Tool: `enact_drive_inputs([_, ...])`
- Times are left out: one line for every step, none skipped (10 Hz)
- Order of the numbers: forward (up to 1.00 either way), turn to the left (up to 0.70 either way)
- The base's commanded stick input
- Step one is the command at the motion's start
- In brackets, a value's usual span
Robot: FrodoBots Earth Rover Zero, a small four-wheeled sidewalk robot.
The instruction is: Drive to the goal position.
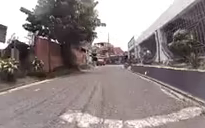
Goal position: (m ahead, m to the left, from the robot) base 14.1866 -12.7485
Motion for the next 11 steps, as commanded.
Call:
enact_drive_inputs([1.0,0.0])
enact_drive_inputs([1.0,0.0])
enact_drive_inputs([1.0,0.0])
enact_drive_inputs([1.0,0.0])
enact_drive_inputs([1.0,0.0])
enact_drive_inputs([1.0,0.0])
enact_drive_inputs([1.0,0.0])
enact_drive_inputs([1.0,0.0])
enact_drive_inputs([1.0,0.0])
enact_drive_inputs([1.0,0.0])
enact_drive_inputs([1.0,0.0])
